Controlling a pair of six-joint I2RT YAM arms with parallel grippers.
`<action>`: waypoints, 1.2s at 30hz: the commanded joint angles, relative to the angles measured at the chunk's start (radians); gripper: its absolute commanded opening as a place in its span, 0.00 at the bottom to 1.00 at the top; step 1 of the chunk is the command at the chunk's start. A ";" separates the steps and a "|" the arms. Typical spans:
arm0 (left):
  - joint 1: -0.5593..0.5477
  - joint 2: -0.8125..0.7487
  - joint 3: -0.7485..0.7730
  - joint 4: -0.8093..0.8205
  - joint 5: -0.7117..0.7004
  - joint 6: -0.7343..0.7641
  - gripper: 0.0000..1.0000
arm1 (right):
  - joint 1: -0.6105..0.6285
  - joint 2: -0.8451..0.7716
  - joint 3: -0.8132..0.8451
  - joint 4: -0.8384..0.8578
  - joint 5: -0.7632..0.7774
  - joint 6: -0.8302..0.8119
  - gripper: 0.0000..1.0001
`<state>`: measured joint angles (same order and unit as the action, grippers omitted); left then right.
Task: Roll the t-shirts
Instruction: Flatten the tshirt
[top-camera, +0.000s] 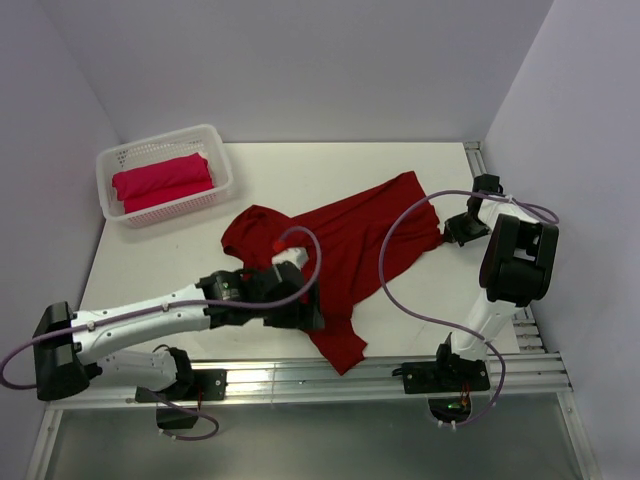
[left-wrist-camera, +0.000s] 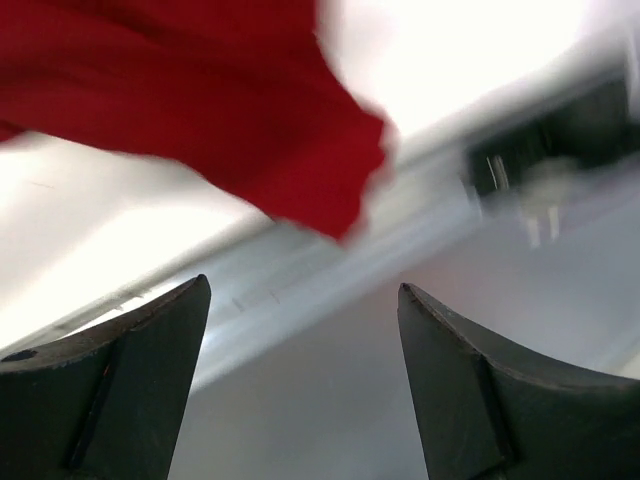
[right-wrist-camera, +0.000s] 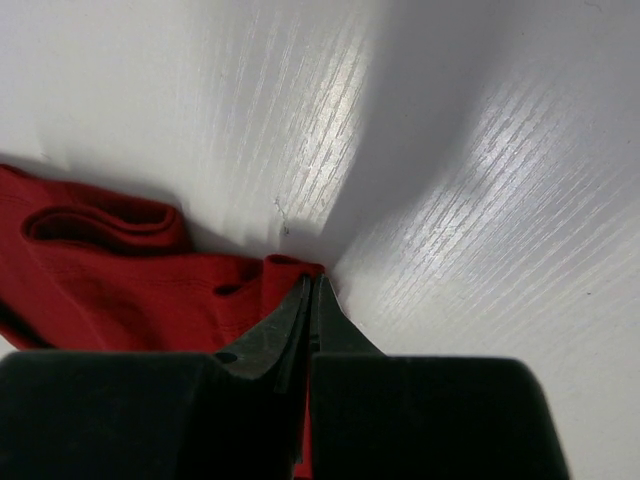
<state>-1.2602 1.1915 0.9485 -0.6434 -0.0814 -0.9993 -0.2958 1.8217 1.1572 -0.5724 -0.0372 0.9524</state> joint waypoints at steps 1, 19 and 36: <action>0.169 -0.015 -0.022 -0.099 -0.084 -0.105 0.82 | -0.011 -0.056 -0.004 -0.007 0.033 -0.001 0.00; 0.642 0.844 0.586 -0.191 -0.087 0.188 0.82 | -0.143 -0.122 -0.036 0.015 0.057 0.054 0.00; 0.811 1.305 1.275 -0.135 0.229 0.295 0.81 | -0.261 -0.289 -0.192 0.059 -0.088 0.017 0.00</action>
<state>-0.4538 2.5809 2.3848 -0.8127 0.1162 -0.7212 -0.5545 1.5826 0.9752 -0.5377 -0.0704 1.0023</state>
